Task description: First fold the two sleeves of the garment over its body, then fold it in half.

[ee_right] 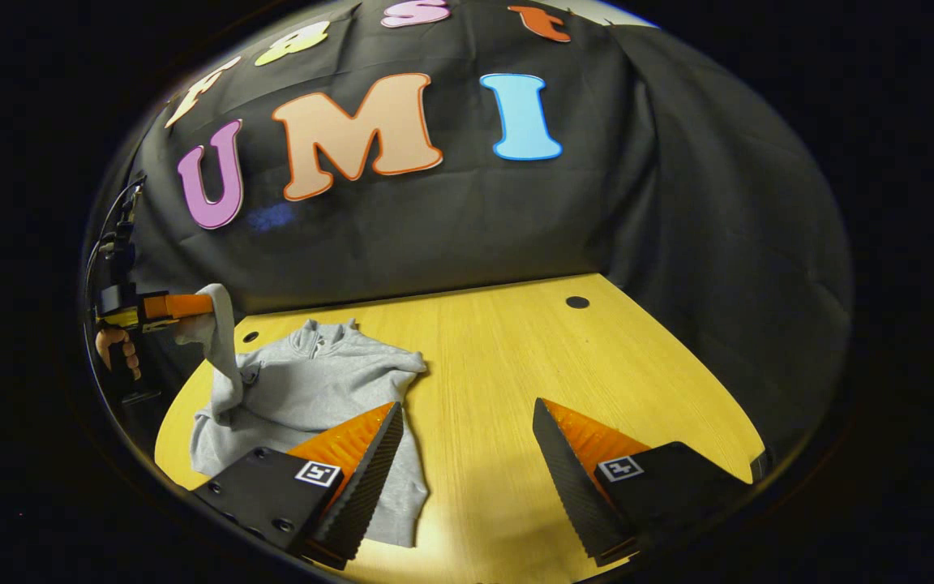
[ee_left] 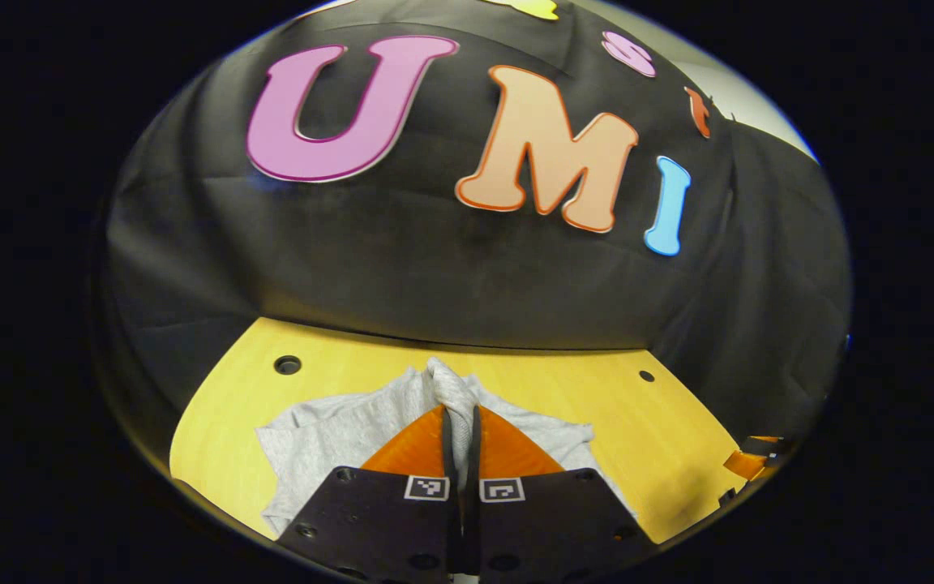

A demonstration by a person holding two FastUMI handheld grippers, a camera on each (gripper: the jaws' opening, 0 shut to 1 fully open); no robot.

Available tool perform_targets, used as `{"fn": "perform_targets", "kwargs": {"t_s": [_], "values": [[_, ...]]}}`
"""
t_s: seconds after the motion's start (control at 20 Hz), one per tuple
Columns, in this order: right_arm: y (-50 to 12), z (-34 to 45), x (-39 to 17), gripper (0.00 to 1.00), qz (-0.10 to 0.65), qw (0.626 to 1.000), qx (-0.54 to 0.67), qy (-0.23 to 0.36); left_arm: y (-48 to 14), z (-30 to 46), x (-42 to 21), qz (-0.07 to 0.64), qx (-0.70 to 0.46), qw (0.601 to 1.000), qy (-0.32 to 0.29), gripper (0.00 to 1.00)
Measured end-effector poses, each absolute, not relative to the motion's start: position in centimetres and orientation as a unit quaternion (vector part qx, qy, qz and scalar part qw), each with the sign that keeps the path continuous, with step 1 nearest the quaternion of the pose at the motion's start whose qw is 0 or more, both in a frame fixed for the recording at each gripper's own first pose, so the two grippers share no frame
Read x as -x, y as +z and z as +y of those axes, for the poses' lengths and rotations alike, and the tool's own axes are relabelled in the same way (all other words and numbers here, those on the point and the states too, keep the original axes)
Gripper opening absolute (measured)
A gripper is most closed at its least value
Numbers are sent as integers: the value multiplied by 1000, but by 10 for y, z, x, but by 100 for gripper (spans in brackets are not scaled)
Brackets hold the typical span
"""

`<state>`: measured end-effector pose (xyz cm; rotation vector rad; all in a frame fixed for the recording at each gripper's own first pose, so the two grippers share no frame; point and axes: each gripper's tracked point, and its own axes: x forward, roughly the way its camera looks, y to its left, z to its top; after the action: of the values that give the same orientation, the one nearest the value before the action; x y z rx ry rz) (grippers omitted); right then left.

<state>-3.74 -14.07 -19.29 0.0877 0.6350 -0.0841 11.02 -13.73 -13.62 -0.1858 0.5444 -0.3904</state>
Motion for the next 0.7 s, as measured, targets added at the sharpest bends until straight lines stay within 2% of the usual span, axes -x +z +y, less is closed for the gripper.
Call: {"fn": "perform_targets", "kwargs": {"t_s": [0.3, 0.7], "values": [[-192, -180, 58, 99, 312, 946, -48, -73, -152, -199, -110, 289, 80, 927, -225, 0], [-196, -218, 92, 99, 326, 939, -48, -100, -212, -260, -95, 338, 31, 906, -252, 0]]}}
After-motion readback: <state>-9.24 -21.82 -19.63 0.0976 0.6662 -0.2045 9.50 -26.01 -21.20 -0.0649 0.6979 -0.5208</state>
